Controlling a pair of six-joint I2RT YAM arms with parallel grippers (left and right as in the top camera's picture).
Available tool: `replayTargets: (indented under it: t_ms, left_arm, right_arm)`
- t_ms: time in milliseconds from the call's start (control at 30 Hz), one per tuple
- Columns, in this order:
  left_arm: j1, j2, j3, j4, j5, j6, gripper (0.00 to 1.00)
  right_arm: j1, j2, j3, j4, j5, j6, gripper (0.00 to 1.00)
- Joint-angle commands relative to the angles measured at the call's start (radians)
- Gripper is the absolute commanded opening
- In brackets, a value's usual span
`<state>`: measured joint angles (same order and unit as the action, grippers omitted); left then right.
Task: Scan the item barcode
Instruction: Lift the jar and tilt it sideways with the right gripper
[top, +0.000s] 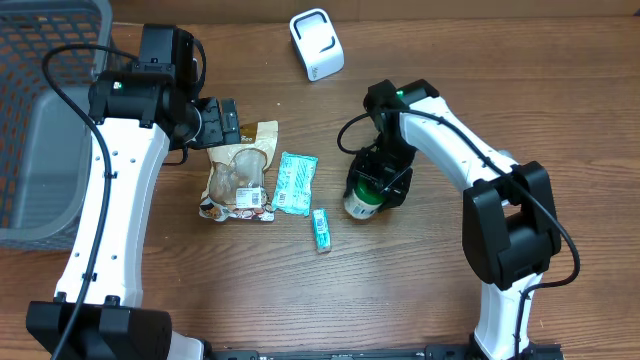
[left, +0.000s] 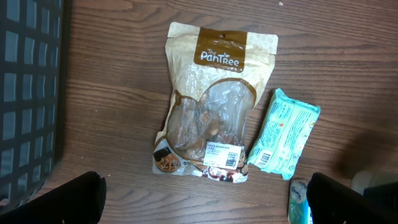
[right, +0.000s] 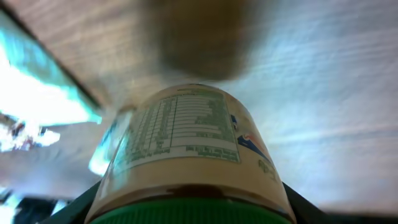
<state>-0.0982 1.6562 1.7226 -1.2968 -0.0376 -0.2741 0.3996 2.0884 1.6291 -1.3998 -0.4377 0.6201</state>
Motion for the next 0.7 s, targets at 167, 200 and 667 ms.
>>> replayTargets:
  t_ms: [167,200,667]
  left_arm:
    - [-0.001,0.008,-0.002,0.0,0.005,0.008,1.0]
    - [-0.001,0.008,-0.002,0.0,0.005,0.008,0.99]
    - [-0.001,0.008,-0.002,0.0,0.005,0.008,1.0]
  right_arm:
    - [-0.003,-0.003,0.028,-0.108,-0.248,-0.016,0.34]
    - [-0.003,-0.003,0.028,-0.12,-0.265,-0.016,0.34]
    - [-0.003,-0.003,0.028,-0.204,-0.388,-0.016,0.34]
